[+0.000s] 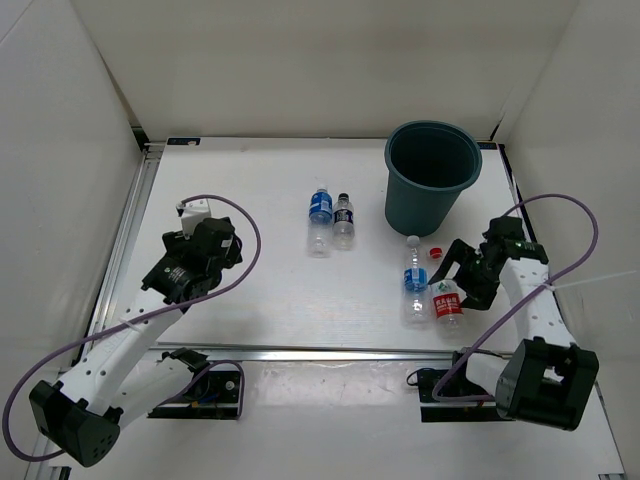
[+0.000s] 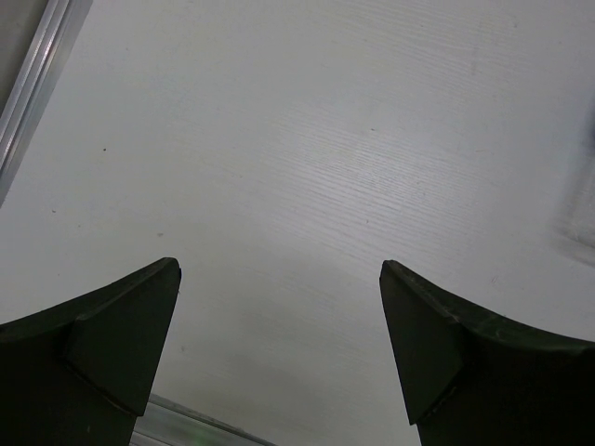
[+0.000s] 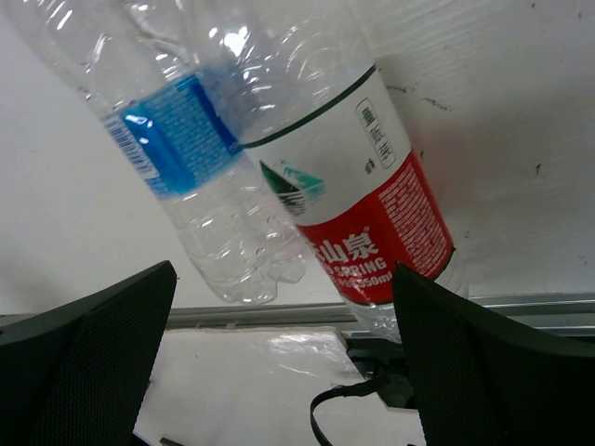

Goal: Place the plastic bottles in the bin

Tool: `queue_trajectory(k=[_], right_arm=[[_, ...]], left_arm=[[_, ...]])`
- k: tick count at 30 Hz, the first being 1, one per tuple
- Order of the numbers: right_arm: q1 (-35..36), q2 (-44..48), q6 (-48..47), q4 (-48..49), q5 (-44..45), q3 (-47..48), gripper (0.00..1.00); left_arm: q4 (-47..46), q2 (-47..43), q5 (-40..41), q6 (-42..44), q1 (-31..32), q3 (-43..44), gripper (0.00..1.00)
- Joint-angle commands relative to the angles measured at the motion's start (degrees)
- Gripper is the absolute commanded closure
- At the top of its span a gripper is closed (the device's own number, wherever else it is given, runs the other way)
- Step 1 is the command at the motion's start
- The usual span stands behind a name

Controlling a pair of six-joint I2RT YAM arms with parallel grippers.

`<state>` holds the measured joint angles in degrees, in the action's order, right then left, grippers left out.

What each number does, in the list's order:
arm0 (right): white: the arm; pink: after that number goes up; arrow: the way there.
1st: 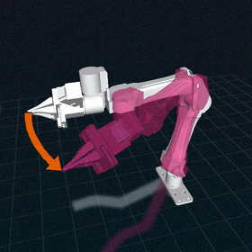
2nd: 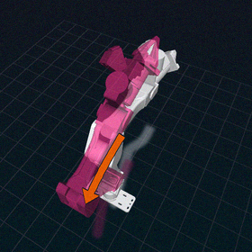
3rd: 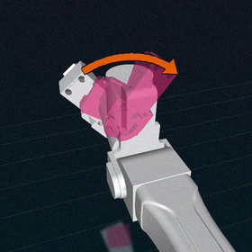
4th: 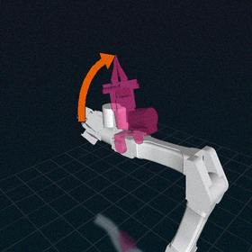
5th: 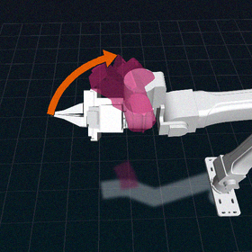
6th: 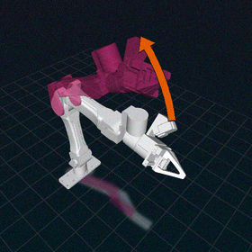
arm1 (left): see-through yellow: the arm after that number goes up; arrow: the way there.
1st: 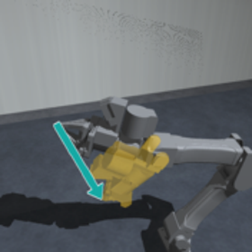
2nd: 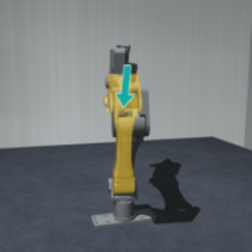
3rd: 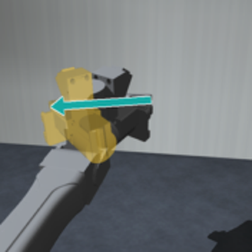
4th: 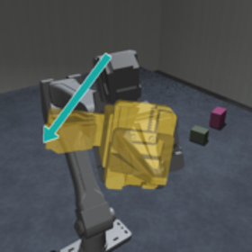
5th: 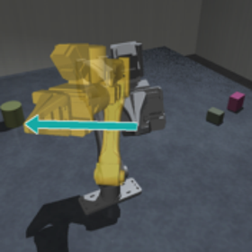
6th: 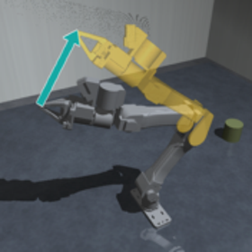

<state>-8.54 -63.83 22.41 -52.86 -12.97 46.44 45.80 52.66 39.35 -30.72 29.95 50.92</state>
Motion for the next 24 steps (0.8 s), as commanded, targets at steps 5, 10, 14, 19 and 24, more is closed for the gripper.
queue_trajectory(k=[5,10,14,19,24], right_arm=[[0.4,-6.6,3.1,4.9,5.5,-0.1,0.00],[0.4,-10.3,5.1,6.6,5.5,0.5,0.00],[-0.1,-13.9,5.6,8.0,5.5,1.6,0.04],[-2.5,-17.2,7.3,9.3,5.0,1.6,0.41],[-6.5,-12.9,7.3,6.4,5.5,3.3,0.59]], left_arm=[[0.0,-1.2,-0.5,0.6,-0.8,-0.5,0.00],[0.6,0.0,-1.0,0.0,-0.8,0.1,0.00],[0.6,0.6,-1.0,-0.5,-0.8,1.1,0.00],[0.6,2.7,-0.5,-0.5,-0.8,1.7,0.00],[1.1,4.8,1.8,-1.9,-0.8,2.3,0.00]])
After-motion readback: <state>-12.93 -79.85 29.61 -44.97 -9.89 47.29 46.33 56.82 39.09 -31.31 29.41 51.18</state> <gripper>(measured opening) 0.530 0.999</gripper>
